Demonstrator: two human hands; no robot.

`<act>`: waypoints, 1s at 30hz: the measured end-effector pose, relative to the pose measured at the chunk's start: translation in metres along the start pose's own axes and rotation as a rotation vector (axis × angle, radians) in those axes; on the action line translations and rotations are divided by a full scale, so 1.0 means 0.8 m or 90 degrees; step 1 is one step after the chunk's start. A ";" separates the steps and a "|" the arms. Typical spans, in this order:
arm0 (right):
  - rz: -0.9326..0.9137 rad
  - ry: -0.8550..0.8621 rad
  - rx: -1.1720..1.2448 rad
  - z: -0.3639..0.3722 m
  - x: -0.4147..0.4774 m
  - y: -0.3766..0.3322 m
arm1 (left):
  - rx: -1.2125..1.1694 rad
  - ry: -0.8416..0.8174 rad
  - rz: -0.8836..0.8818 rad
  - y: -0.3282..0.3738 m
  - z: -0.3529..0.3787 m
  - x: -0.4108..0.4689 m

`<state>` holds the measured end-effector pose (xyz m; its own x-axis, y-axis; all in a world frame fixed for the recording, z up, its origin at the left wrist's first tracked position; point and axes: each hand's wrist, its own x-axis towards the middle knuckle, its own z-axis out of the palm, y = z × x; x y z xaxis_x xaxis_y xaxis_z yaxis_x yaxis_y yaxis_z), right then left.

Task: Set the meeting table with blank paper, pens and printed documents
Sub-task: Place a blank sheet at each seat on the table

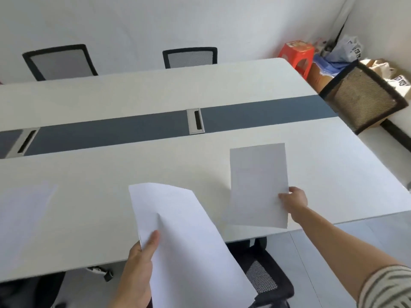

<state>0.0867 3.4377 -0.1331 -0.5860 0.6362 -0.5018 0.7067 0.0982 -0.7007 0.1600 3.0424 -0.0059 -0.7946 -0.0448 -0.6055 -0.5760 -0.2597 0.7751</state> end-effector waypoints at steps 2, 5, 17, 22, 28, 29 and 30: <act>0.023 0.009 -0.051 0.015 0.014 0.013 | -0.014 0.021 -0.007 -0.002 -0.007 0.002; 0.048 0.021 -0.114 0.031 0.022 0.029 | -0.022 0.035 -0.034 -0.004 -0.012 0.004; -0.096 -0.041 -0.269 0.002 -0.054 0.006 | 0.052 -0.113 -0.060 0.024 0.053 0.029; 0.133 -0.388 0.228 -0.037 -0.165 -0.007 | 0.104 -0.294 -0.076 0.027 0.130 0.028; 0.117 -0.206 0.435 -0.132 -0.219 0.045 | 0.213 -0.382 -0.079 0.005 0.222 0.011; 0.097 -0.153 0.442 -0.154 -0.225 0.055 | 0.230 -0.392 -0.085 -0.003 0.239 0.004; 0.073 -0.104 0.449 -0.176 -0.230 0.065 | 0.244 -0.403 -0.094 -0.012 0.256 -0.005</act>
<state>0.2870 3.4338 -0.0058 -0.6145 0.4855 -0.6219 0.3756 -0.5132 -0.7717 0.1293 3.2428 0.0257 -0.5959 0.5568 -0.5787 -0.6196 0.1395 0.7724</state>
